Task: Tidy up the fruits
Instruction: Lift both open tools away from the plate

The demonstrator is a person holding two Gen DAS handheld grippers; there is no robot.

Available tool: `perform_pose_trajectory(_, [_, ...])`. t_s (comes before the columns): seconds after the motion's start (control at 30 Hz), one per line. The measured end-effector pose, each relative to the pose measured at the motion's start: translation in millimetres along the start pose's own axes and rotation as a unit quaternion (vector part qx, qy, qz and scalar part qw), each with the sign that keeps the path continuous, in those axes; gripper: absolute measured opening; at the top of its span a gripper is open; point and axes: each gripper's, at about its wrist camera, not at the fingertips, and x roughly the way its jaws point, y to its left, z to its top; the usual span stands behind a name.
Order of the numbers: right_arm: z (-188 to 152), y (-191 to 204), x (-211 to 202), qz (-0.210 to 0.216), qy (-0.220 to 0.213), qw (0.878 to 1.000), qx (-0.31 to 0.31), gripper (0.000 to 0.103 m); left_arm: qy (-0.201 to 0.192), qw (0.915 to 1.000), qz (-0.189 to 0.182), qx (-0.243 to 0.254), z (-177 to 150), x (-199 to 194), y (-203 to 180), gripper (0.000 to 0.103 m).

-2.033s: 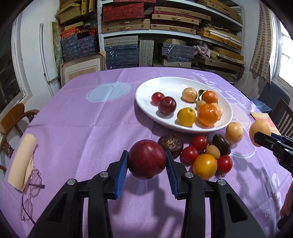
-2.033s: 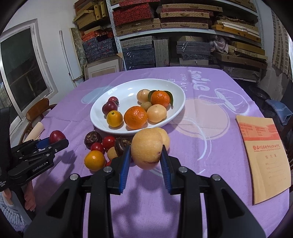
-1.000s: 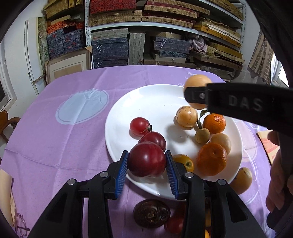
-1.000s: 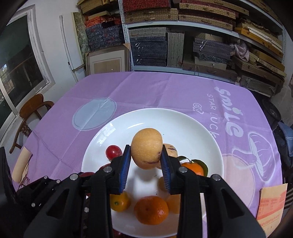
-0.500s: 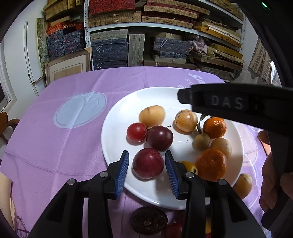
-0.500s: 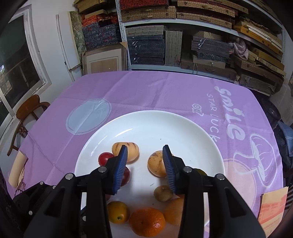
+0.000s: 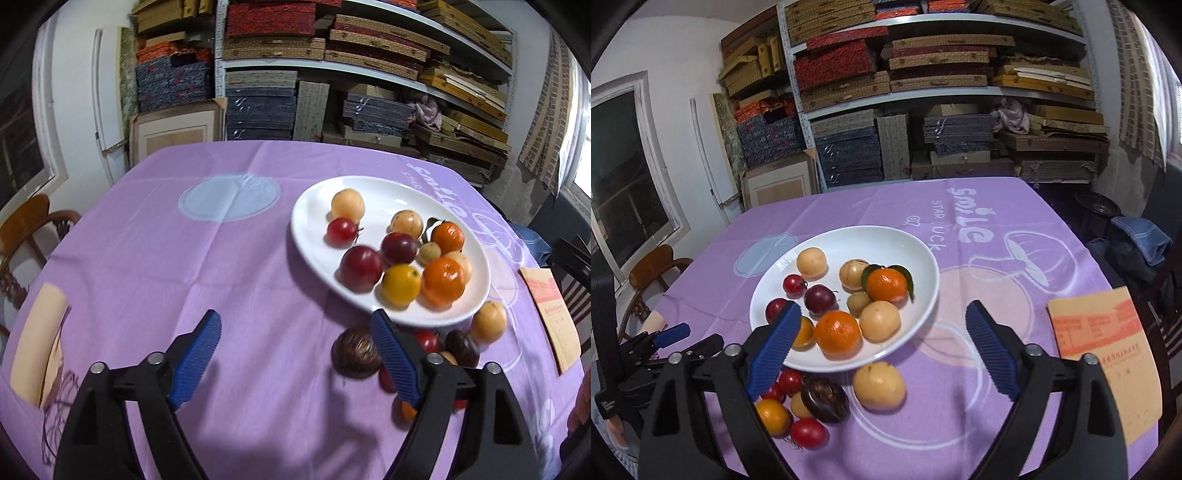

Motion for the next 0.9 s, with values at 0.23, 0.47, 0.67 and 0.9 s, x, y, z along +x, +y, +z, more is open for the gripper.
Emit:
perform_pose_trajectory(0.23, [-44.6, -26.3, -15.8, -0.018, -0.01, 0.999, 0.033, 0.098, 0.012, 0.9998, 0.008, -0.014, -25.2, 1.4, 3.3, 0.086])
perform_pose_trajectory(0.47, [-39.7, -29.6, -14.5, -0.012, -0.019, 0.998, 0.052, 0.099, 0.0, 0.9995, 0.023, 0.023, -22.4, 7.6, -18.9, 0.089])
perform_pose_trajectory(0.67, [-40.2, -31.5, -9.9, -0.014, -0.008, 0.998, 0.056, 0.099, 0.006, 0.9985, 0.027, 0.047, -18.3, 21.7, -33.6, 0.089])
perform_pose_trajectory(0.9, [-42.0, -29.5, -3.9, -0.014, 0.004, 0.999, 0.051, 0.099, 0.026, 0.9985, 0.02, 0.043, -15.7, 39.4, -36.8, 0.089])
